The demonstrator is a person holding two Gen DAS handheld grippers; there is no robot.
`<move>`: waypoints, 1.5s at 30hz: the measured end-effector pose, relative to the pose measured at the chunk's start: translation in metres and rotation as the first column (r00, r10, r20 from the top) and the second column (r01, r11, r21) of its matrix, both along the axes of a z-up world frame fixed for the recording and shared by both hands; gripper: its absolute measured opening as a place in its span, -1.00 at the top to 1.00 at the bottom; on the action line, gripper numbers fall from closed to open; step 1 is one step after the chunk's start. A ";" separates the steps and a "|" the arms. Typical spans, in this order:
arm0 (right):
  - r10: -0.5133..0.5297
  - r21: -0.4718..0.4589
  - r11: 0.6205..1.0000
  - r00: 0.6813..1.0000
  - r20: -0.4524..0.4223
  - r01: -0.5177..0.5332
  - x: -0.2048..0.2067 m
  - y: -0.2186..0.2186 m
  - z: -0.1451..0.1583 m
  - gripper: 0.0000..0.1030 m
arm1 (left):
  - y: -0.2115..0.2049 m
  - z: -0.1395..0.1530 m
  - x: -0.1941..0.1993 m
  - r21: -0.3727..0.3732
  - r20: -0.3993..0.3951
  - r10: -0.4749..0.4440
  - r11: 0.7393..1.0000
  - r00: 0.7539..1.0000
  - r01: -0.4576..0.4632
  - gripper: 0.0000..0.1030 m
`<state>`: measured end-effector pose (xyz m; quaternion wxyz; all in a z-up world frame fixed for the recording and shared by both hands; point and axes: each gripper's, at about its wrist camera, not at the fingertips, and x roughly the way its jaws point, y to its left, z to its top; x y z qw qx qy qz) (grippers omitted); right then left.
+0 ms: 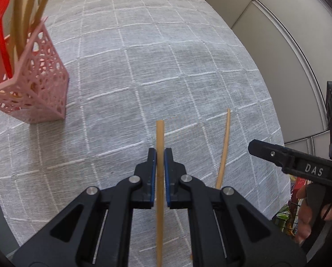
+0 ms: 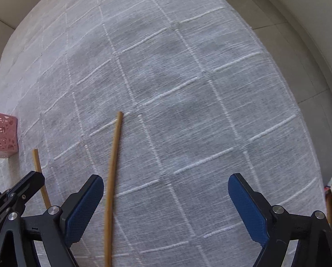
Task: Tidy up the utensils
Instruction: 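Grasp the last chopstick with the right tool while the left tool holds its chopstick, then carry both chopsticks over the pink holder and open both tools to drop them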
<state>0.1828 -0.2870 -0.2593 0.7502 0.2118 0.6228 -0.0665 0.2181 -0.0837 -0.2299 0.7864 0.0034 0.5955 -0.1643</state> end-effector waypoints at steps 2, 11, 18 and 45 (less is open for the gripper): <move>-0.002 0.019 1.000 1.000 0.001 0.002 0.004 0.006 -0.003 -0.54 | 0.005 0.002 0.000 0.003 0.006 0.008 1.000 1.000 -0.008 0.85; -0.004 0.053 0.999 1.000 0.013 0.003 0.023 0.027 -0.016 0.16 | 0.036 0.008 -0.003 -0.004 0.018 0.051 0.999 0.999 -0.050 0.85; 0.042 -0.063 0.997 0.999 0.027 -0.040 0.030 0.048 -0.019 0.59 | 0.044 0.011 -0.005 -0.011 0.031 0.066 0.998 0.997 -0.066 0.85; 0.177 -0.112 0.982 0.940 0.292 -0.151 -0.026 0.080 0.069 0.89 | 0.084 0.093 -0.052 -0.072 0.295 0.111 0.993 0.949 -0.094 0.85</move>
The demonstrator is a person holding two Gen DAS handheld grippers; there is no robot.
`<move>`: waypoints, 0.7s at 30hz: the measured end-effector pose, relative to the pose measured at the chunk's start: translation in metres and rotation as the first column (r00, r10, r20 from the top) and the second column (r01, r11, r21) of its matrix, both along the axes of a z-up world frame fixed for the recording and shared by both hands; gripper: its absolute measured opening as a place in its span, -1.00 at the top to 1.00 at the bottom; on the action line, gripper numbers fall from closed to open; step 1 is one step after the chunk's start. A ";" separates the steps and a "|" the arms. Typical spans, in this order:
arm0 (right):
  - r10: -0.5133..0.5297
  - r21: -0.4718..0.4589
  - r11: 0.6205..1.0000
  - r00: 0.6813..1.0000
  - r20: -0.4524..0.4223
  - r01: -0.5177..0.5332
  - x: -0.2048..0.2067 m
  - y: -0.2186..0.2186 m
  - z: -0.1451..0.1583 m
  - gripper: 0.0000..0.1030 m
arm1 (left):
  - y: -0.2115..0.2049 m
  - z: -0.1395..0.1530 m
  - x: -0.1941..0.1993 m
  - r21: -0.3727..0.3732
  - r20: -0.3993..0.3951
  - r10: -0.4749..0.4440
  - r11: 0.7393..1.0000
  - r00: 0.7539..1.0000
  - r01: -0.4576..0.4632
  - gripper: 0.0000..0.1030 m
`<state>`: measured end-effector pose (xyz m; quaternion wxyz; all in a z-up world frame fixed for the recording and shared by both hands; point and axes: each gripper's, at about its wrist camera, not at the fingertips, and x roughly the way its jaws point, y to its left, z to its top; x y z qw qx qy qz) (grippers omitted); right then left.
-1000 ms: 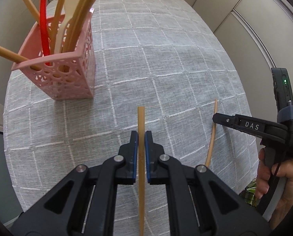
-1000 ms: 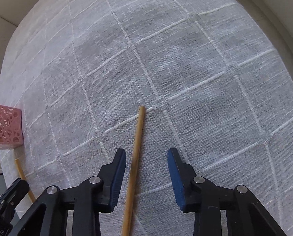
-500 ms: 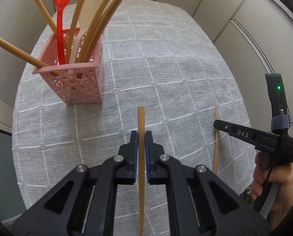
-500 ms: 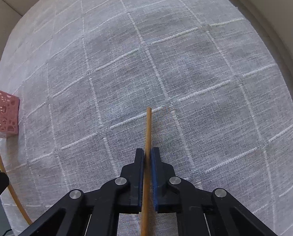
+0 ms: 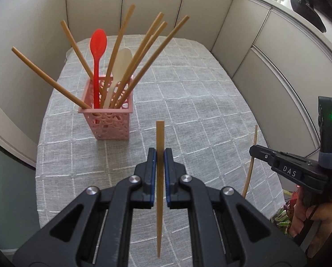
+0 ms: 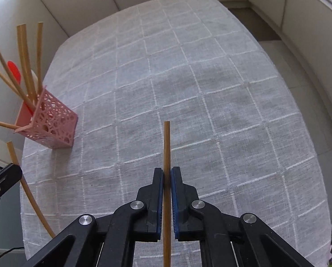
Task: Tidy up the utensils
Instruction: 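Carry both chopsticks over the pink holder and open both tools to drop them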
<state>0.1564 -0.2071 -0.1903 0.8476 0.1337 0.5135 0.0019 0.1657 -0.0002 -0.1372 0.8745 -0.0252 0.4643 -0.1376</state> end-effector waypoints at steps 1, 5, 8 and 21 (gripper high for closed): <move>0.008 -0.003 1.000 1.000 0.016 -0.008 -0.004 0.002 0.005 0.89 | 0.002 0.004 -0.003 -0.002 0.013 0.000 1.000 1.000 0.000 0.85; 0.028 -0.024 0.999 0.996 0.088 -0.026 -0.016 0.006 0.030 0.89 | 0.007 0.016 -0.010 -0.023 0.058 0.007 1.000 0.998 -0.005 0.85; 0.038 -0.034 0.999 0.990 0.139 -0.033 -0.021 0.011 0.044 0.89 | 0.012 0.030 -0.017 -0.026 0.116 0.018 1.000 0.993 -0.015 0.85; 0.040 -0.009 0.999 0.929 0.369 -0.040 -0.038 0.025 0.114 0.89 | 0.041 0.091 -0.045 -0.127 0.352 0.107 0.990 0.930 -0.065 0.85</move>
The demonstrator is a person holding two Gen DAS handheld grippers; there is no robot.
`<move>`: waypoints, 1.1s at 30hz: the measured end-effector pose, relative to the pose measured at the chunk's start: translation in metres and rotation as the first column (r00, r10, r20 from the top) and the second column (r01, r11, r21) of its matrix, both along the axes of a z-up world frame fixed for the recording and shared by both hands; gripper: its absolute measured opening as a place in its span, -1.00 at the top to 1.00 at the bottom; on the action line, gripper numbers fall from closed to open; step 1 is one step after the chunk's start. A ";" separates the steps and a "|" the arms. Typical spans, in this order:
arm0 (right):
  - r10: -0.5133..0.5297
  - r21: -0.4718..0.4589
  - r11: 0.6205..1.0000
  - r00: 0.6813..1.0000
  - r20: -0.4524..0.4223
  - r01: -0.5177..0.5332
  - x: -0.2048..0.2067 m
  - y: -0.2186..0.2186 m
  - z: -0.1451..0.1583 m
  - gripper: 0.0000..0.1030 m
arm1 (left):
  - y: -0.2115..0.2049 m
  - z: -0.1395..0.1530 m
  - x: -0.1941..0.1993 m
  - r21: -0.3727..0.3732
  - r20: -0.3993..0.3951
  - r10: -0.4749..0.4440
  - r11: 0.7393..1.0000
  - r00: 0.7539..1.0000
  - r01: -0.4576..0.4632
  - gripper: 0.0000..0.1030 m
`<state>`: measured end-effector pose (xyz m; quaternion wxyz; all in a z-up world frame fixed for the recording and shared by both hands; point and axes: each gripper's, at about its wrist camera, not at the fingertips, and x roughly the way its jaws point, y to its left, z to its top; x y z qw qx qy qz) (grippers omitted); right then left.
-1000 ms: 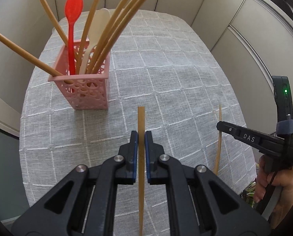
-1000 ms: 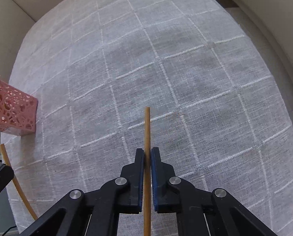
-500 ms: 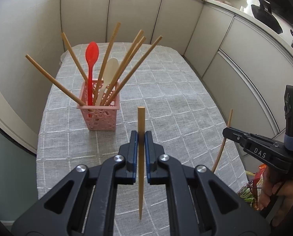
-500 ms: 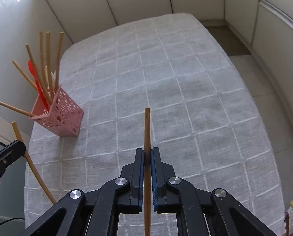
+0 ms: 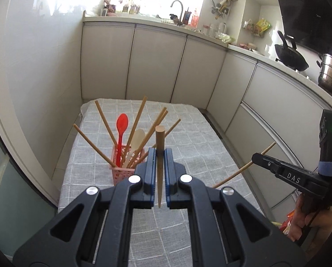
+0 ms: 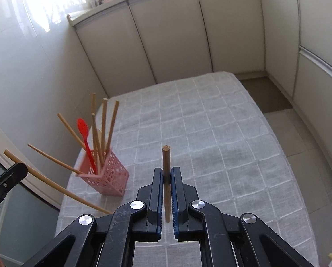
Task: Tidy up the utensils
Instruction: 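Carry both chopsticks over the pink holder and open both tools to drop them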
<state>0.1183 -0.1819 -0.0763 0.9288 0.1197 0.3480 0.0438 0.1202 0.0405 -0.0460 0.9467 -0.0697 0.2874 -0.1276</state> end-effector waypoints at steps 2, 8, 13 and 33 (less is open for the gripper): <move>0.007 0.016 1.000 0.999 0.036 -0.008 -0.001 0.003 0.012 0.89 | 0.005 0.009 -0.002 -0.023 0.031 0.008 1.000 0.999 -0.008 0.85; 0.033 0.039 0.998 0.991 0.132 -0.039 0.001 0.017 0.042 0.89 | 0.014 0.037 -0.002 -0.025 0.158 0.050 0.999 0.986 -0.047 0.85; 0.055 0.068 0.995 0.976 0.212 -0.070 0.007 0.030 0.065 0.89 | 0.016 0.050 0.009 -0.025 0.201 0.083 0.997 0.976 -0.079 0.85; 0.135 0.040 0.988 0.965 0.223 -0.148 0.097 0.089 0.043 0.88 | 0.006 0.007 0.076 0.107 0.198 0.103 0.986 0.975 -0.126 0.85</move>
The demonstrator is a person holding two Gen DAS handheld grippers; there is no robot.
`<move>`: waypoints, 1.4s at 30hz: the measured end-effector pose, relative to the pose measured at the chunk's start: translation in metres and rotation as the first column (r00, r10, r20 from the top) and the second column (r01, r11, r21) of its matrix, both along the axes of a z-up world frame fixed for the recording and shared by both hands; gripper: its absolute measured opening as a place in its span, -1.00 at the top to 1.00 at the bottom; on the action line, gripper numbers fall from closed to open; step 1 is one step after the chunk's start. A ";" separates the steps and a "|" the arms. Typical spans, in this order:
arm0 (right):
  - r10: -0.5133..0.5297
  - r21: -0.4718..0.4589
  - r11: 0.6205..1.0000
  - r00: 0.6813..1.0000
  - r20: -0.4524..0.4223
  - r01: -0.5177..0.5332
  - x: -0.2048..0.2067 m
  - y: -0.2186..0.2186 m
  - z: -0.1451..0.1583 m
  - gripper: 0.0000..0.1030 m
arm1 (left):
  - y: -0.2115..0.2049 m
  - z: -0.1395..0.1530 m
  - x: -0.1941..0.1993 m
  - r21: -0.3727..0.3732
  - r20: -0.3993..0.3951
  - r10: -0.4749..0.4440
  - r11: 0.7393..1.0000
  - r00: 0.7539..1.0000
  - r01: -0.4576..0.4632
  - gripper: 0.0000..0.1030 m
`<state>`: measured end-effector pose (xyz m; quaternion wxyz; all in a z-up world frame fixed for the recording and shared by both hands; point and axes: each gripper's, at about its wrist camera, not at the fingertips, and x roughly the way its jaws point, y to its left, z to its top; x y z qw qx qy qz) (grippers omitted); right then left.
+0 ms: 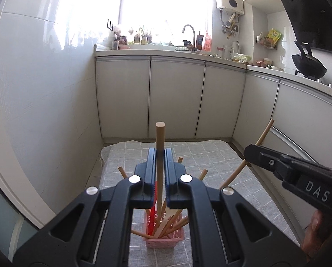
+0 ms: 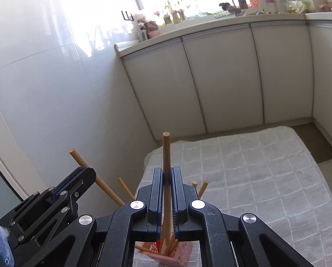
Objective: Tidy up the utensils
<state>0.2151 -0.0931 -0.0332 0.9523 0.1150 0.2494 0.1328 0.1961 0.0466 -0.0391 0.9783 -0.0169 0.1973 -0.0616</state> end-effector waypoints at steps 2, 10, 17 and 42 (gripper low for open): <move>0.000 -0.002 1.000 1.000 -0.012 0.000 0.007 0.001 -0.007 0.88 | 0.001 -0.005 0.004 0.000 -0.017 0.002 1.000 1.000 -0.002 0.85; 0.006 0.009 1.000 0.998 -0.066 -0.005 0.025 0.000 -0.030 0.87 | 0.007 -0.018 0.018 -0.036 -0.079 -0.002 0.999 0.997 -0.001 0.85; 0.033 0.050 0.998 0.996 -0.081 -0.029 0.026 -0.006 -0.030 0.59 | 0.016 -0.015 0.017 -0.097 -0.084 0.007 0.995 0.996 -0.015 0.07; -0.252 -0.213 0.946 0.968 -0.013 0.244 -0.220 -0.060 0.081 -1.00 | -0.029 0.069 -0.181 0.081 -0.191 0.062 0.996 0.980 -0.047 -0.99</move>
